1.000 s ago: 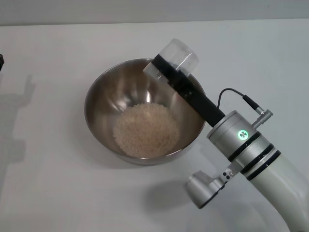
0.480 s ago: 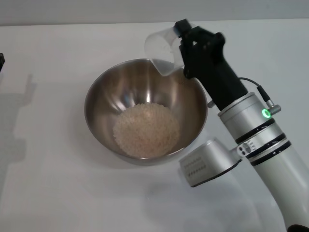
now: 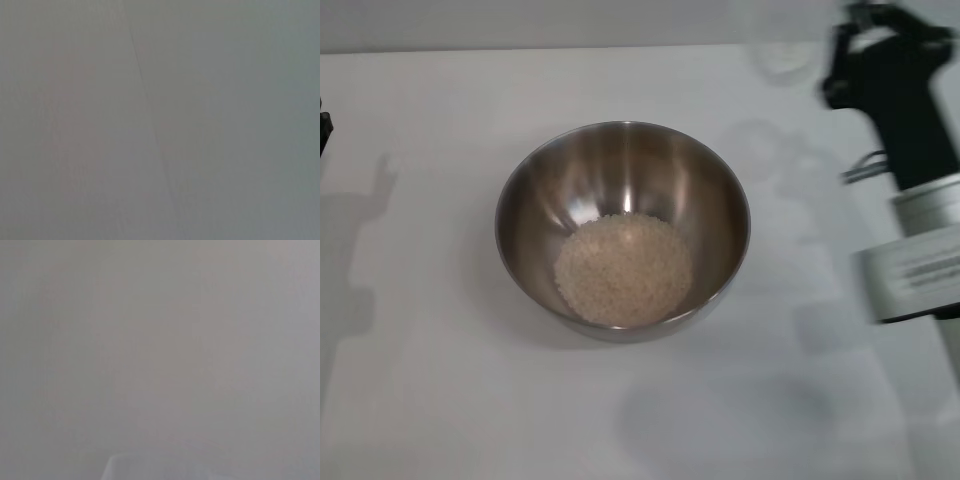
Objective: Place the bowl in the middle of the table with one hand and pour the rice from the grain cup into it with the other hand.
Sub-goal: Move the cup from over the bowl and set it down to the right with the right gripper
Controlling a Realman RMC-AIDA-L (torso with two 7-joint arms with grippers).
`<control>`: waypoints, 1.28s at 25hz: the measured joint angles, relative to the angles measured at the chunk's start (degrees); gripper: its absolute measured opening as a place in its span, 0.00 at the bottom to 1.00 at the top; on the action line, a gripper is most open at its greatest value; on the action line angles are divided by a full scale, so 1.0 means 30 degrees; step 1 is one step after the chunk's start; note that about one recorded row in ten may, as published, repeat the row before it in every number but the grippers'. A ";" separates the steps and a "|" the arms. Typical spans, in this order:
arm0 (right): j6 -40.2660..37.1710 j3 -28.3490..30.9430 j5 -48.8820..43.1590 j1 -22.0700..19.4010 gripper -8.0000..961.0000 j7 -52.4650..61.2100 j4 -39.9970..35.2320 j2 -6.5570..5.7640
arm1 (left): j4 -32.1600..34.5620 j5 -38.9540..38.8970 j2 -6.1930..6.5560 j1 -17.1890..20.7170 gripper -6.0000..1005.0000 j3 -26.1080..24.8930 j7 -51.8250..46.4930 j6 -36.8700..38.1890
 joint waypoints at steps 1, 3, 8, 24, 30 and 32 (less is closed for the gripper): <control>-0.0170 0.0243 0.0003 -0.0189 0.02 0.1876 -0.0582 0.0011 | -0.0006 0.0005 0.0000 0.0019 0.81 0.0035 0.0000 -0.0011; -0.0308 0.0691 0.0090 -0.0602 0.02 0.6110 -0.2180 0.0022 | -0.0013 0.0006 0.0000 0.0043 0.81 0.0096 0.0000 -0.0025; 0.0269 0.0996 0.0174 -0.1162 0.02 1.2179 -0.4773 0.0023 | -0.0002 0.0002 0.0000 0.0079 0.81 0.0133 0.0000 -0.0042; 0.6410 0.0614 -0.1025 -0.1019 0.02 1.3722 -0.5506 -0.0008 | -0.0011 0.0004 0.0000 0.0099 0.81 0.0194 0.0001 -0.0040; 0.7812 0.0381 -0.1861 -0.0612 0.02 1.3737 -0.5439 -0.0008 | -0.0029 0.0004 0.0001 0.0088 0.81 0.0262 0.0001 -0.0037; 0.8269 0.0375 -0.2240 -0.0455 0.02 1.3742 -0.5411 -0.0002 | -0.0034 0.0003 0.0000 0.0060 0.81 0.0279 0.0001 -0.0038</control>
